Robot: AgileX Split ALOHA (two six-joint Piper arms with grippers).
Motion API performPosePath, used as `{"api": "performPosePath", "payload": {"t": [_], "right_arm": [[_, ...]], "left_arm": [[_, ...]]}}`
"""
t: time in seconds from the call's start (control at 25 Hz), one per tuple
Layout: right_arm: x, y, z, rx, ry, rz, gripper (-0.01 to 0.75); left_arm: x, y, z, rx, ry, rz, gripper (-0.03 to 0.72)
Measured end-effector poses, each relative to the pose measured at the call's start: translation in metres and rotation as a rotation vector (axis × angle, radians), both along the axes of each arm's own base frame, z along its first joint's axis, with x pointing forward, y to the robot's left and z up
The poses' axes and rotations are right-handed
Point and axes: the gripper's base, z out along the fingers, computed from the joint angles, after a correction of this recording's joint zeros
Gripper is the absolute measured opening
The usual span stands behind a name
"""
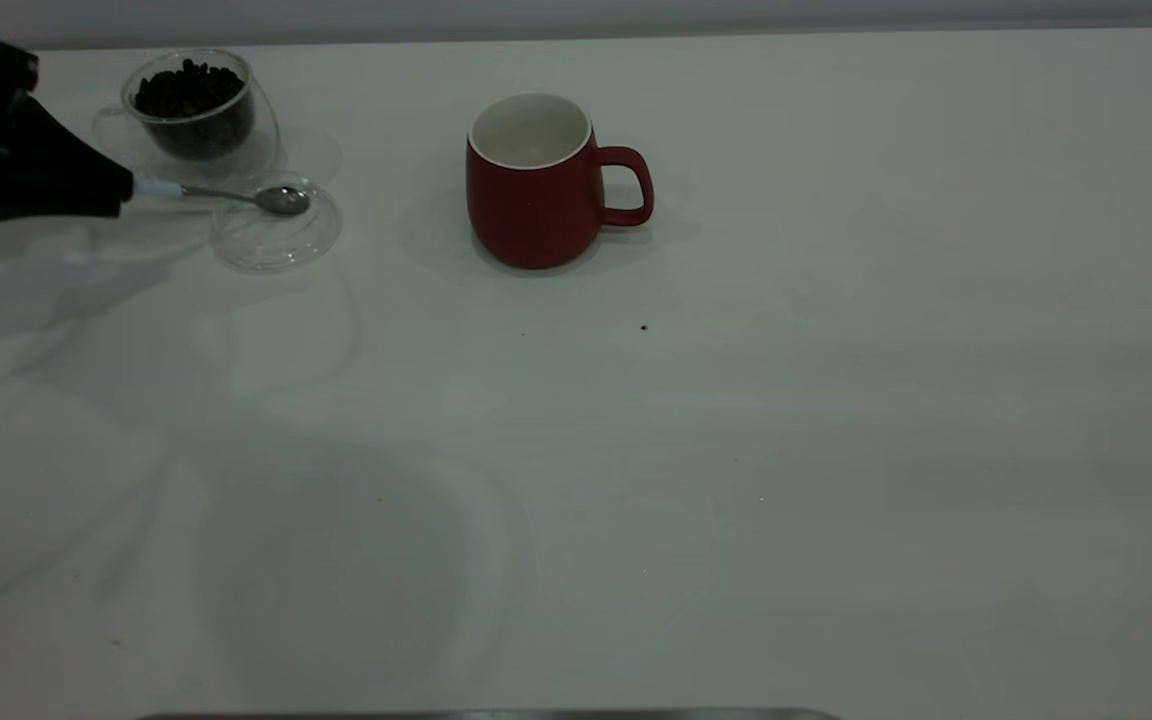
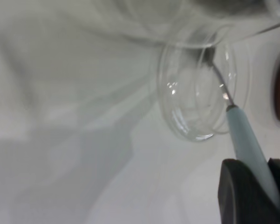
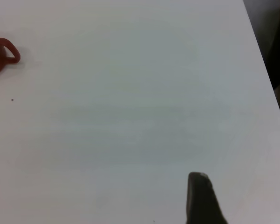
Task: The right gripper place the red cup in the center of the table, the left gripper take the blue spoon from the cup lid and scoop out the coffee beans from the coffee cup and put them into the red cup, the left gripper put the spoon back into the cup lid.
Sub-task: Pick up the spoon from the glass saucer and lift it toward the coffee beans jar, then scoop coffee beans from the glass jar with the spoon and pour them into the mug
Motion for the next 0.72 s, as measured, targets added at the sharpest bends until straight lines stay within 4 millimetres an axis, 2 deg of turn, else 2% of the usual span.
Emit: {"api": "performPosePath", "payload": {"t": [0.28, 0.52, 0.72], "right_arm": [[0.0, 0.0, 0.0, 0.0, 0.0, 0.0, 0.466], [0.0, 0.0, 0.0, 0.0, 0.0, 0.0, 0.466], [0.0, 0.0, 0.0, 0.0, 0.0, 0.0, 0.466]], "left_arm": [[0.0, -0.003, 0.017, -0.036, -0.022, -0.044, 0.126], [-0.003, -0.005, 0.04, -0.046, -0.04, -0.111, 0.126], [-0.008, 0.008, 0.051, -0.064, 0.021, -0.166, 0.126]]}}
